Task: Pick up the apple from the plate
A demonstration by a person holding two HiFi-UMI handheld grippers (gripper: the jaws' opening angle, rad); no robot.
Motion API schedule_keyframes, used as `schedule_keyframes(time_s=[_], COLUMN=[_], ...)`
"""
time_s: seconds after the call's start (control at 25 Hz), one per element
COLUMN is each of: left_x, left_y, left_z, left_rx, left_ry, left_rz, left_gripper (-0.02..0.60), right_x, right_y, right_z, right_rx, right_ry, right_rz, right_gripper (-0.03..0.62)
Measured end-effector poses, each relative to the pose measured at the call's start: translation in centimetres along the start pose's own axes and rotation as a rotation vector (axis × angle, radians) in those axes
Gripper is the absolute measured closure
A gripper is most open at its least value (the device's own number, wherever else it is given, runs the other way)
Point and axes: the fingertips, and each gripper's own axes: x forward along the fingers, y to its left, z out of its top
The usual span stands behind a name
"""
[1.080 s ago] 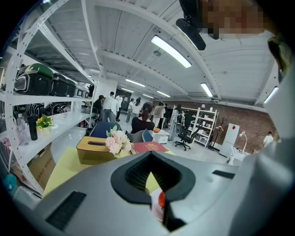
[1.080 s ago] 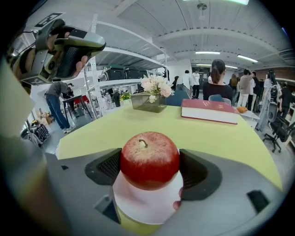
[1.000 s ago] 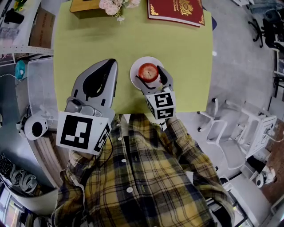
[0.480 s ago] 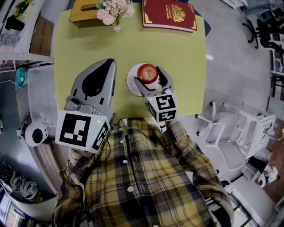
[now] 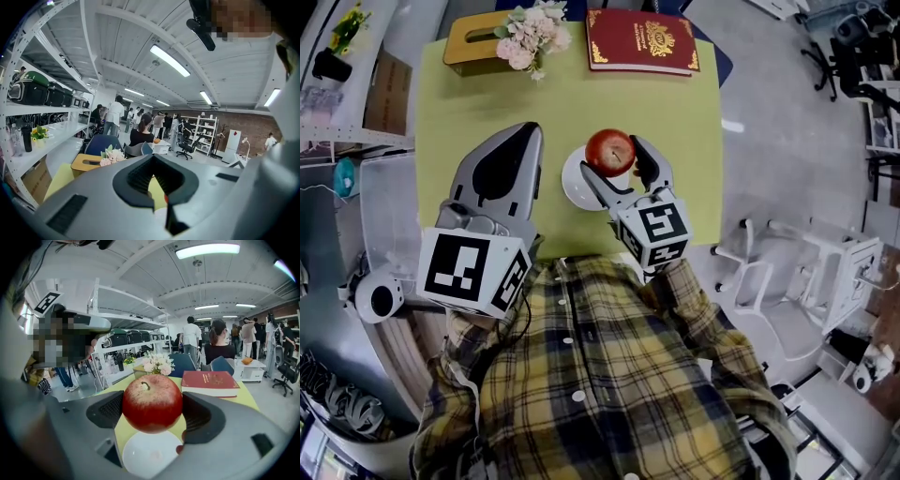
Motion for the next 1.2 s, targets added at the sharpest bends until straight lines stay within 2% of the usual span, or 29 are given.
schedule_keyframes(time_s=[0.6,1.2], left_x=[-0.4,-1.8], left_y=[0.7,0.5], left_z=[1.9,2.6], left_rx=[0.025,0.034], left_ry=[-0.027,-0.052], left_rz=[0.001,0.026], left_gripper=[0.577,0.577], right_x=[-5.5,-8.1], right_y=[2.6,4.2], right_z=[10.3,12.5], right_rx=[-0.027,-0.06], right_ry=[-0.11,-0.125], right_rz=[0.107,0.145], right_gripper=[0.212,0.212])
